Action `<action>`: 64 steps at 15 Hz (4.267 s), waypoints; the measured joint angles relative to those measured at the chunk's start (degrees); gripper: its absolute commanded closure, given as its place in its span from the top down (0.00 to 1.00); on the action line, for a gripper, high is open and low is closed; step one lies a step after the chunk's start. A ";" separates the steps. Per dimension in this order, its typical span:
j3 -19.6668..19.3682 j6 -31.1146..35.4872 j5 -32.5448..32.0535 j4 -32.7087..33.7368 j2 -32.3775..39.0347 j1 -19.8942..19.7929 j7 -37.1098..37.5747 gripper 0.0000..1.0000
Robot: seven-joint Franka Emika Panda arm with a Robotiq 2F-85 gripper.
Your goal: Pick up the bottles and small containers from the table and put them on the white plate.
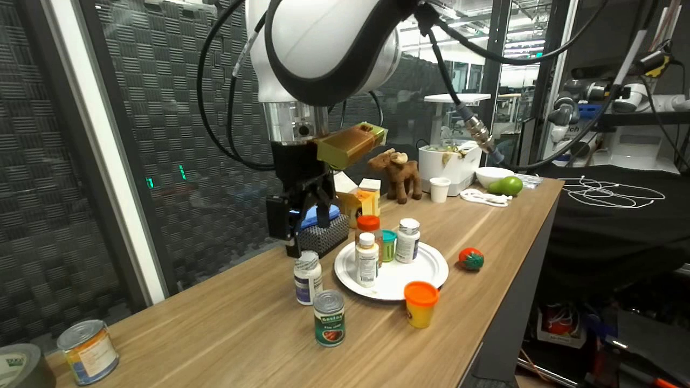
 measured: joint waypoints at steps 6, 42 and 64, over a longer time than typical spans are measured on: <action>-0.52 -3.14 0.60 4.65 4.14 -0.18 -1.06 1.00; -4.72 -5.79 1.10 -9.72 -19.06 -3.03 0.80 0.20; -4.94 -1.09 -6.83 -26.01 -20.72 -6.50 8.48 0.20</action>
